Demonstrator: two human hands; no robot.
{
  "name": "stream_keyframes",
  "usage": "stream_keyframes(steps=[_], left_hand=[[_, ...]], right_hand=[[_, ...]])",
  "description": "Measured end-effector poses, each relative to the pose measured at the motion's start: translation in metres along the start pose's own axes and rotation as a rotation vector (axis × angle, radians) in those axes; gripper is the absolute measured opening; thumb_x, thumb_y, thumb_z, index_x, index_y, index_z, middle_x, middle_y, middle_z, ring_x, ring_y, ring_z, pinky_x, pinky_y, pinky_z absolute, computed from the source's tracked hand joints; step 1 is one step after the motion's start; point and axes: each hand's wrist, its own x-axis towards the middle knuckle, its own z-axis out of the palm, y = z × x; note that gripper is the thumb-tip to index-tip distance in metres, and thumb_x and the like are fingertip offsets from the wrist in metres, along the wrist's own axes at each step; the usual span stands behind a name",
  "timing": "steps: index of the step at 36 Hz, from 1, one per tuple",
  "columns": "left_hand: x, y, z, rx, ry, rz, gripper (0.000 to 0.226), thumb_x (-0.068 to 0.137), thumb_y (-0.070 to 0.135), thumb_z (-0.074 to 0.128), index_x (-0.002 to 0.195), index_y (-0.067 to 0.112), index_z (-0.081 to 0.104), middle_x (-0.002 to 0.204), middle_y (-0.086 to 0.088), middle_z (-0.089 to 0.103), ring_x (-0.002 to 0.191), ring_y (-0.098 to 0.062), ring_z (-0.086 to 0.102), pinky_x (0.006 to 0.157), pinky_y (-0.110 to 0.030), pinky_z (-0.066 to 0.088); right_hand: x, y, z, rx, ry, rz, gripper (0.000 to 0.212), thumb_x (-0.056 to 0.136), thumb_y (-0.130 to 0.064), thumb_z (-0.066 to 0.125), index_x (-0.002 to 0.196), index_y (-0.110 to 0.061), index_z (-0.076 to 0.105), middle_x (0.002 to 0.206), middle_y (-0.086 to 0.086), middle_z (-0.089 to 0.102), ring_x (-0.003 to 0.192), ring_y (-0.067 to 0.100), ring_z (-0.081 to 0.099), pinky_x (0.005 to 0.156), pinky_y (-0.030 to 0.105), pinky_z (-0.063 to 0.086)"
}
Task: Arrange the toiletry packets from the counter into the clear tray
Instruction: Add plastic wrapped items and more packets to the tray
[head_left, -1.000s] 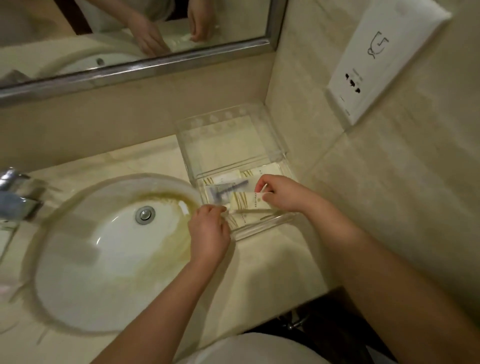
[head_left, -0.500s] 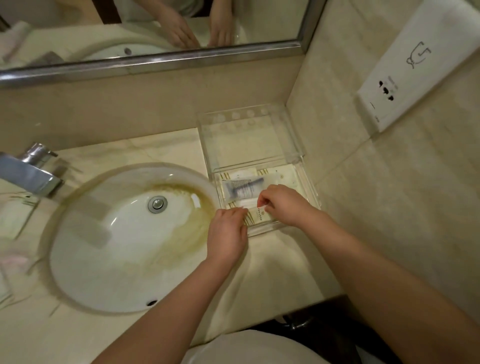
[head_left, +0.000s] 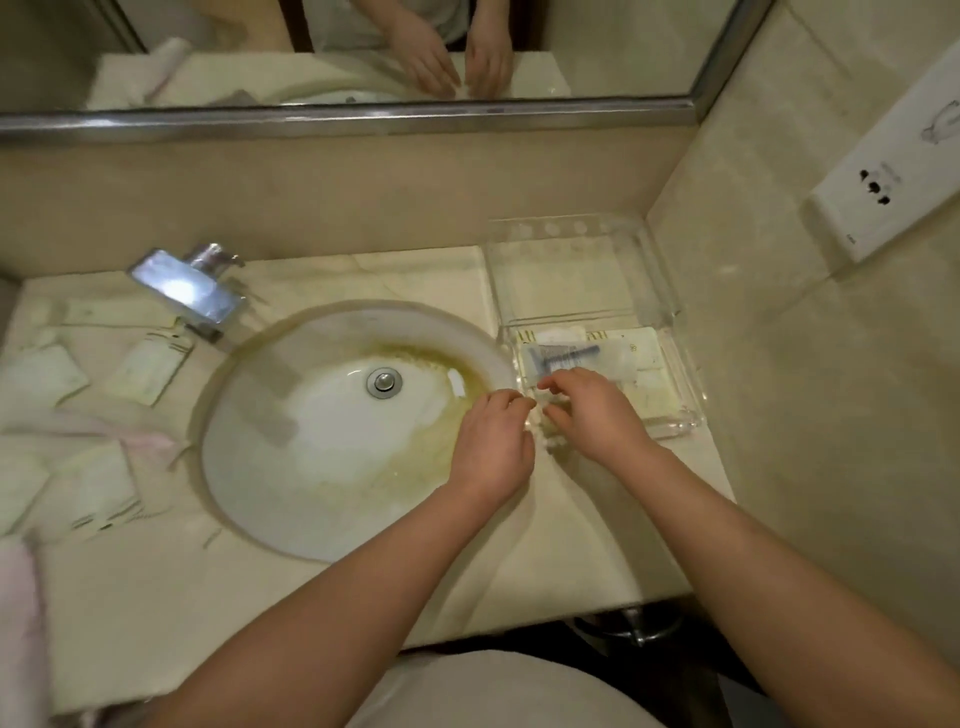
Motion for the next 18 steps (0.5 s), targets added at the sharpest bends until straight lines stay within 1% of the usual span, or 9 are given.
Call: stream_keyframes(steps=[2,5,9,11,14,16,18], left_hand=[[-0.018,-0.014,-0.016,-0.039,0.037,-0.079,0.039,0.083,0.009,0.057,0.121,0.01,0.062,0.121,-0.008,0.061,0.113,-0.029,0.051,0.096,-0.039,0.043],[-0.054,-0.042,-0.043,-0.054,0.117,-0.217,0.039,0.083,0.009,0.057,0.121,0.011,0.062,0.121,-0.009,0.061,0.113,-0.029,0.053,0.096,-0.039,0.044],[-0.122,-0.084,-0.077,-0.029,0.266,-0.46,0.038,0.084,0.01,0.054,0.121,0.012,0.062,0.121,-0.007,0.062,0.112,-0.027,0.054,0.095,-0.039,0.045],[-0.162,-0.101,-0.091,-0.028,0.348,-0.593,0.037,0.085,0.01,0.053,0.122,0.012,0.062,0.12,-0.007,0.062,0.112,-0.025,0.054,0.095,-0.037,0.045],[-0.218,-0.125,-0.108,-0.013,0.467,-0.729,0.035,0.083,0.007,0.056,0.117,0.01,0.064,0.114,-0.01,0.064,0.108,-0.028,0.057,0.094,-0.037,0.046],[-0.247,-0.139,-0.121,-0.003,0.53,-0.816,0.034,0.082,0.005,0.058,0.115,0.009,0.065,0.113,-0.01,0.064,0.108,-0.028,0.058,0.095,-0.037,0.045],[-0.267,-0.152,-0.136,-0.014,0.586,-0.905,0.034,0.084,0.005,0.058,0.117,0.01,0.064,0.117,-0.009,0.064,0.112,-0.027,0.057,0.098,-0.037,0.043]], right_hand=[[0.003,-0.026,0.011,0.047,-0.004,-0.059,0.033,0.088,-0.025,0.064,0.121,-0.022,0.063,0.113,0.0,0.067,0.105,0.018,0.062,0.09,0.035,0.05],[0.006,-0.071,0.031,0.117,-0.035,-0.156,0.033,0.087,-0.025,0.066,0.12,-0.023,0.064,0.111,-0.001,0.068,0.102,0.016,0.064,0.089,0.032,0.05],[0.002,-0.132,0.071,0.216,-0.167,-0.281,0.031,0.086,-0.026,0.068,0.117,-0.025,0.064,0.106,-0.003,0.069,0.099,0.014,0.065,0.086,0.033,0.051],[-0.004,-0.16,0.092,0.211,-0.252,-0.349,0.031,0.087,-0.028,0.067,0.117,-0.027,0.063,0.105,-0.005,0.067,0.097,0.012,0.064,0.085,0.031,0.049],[-0.015,-0.199,0.121,0.147,-0.373,-0.45,0.034,0.089,-0.031,0.064,0.122,-0.027,0.059,0.108,-0.006,0.065,0.096,0.012,0.06,0.083,0.028,0.046],[-0.022,-0.223,0.135,0.134,-0.425,-0.483,0.035,0.09,-0.032,0.063,0.124,-0.026,0.058,0.109,-0.006,0.064,0.095,0.012,0.059,0.083,0.029,0.046],[-0.027,-0.244,0.145,0.147,-0.45,-0.501,0.035,0.09,-0.033,0.062,0.124,-0.025,0.058,0.11,-0.005,0.065,0.094,0.012,0.059,0.083,0.029,0.047]])
